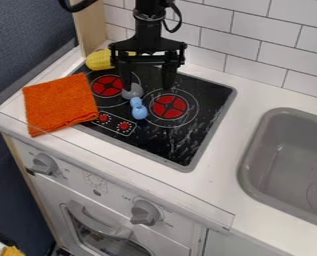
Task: Moved the yellow object from the upper left corner of the cooker to the lower right corner of the cooker
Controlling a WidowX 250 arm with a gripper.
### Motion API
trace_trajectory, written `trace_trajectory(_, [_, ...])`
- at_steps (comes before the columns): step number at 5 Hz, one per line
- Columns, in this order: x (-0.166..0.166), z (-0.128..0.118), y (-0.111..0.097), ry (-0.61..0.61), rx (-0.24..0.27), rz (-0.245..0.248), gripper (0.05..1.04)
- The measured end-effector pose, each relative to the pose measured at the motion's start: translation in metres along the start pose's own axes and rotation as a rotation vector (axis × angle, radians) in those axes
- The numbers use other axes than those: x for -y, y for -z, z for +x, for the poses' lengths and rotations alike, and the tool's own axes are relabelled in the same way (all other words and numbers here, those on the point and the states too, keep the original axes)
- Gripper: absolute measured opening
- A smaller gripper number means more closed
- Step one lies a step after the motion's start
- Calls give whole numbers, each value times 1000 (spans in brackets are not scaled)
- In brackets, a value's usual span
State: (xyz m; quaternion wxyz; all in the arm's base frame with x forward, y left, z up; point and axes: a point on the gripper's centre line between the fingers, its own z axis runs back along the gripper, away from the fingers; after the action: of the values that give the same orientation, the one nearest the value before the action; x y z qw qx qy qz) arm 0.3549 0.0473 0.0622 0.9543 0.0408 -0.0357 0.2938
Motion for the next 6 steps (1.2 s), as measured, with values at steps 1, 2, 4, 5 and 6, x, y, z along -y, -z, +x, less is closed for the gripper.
trace_trajectory(1, [-1, -2, 12, 9, -27, 21, 1001])
trace_trajectory(2, [-10, 4, 7, 90, -6, 86, 1001])
trace_trajectory(4, [-41, 45, -13, 438, 32, 25, 1001])
trace_trajectory(5, [-58, 69, -1, 597, -45, -54, 1001])
trace_trajectory(6, [-71, 92, 6, 709, -19, -18, 1001])
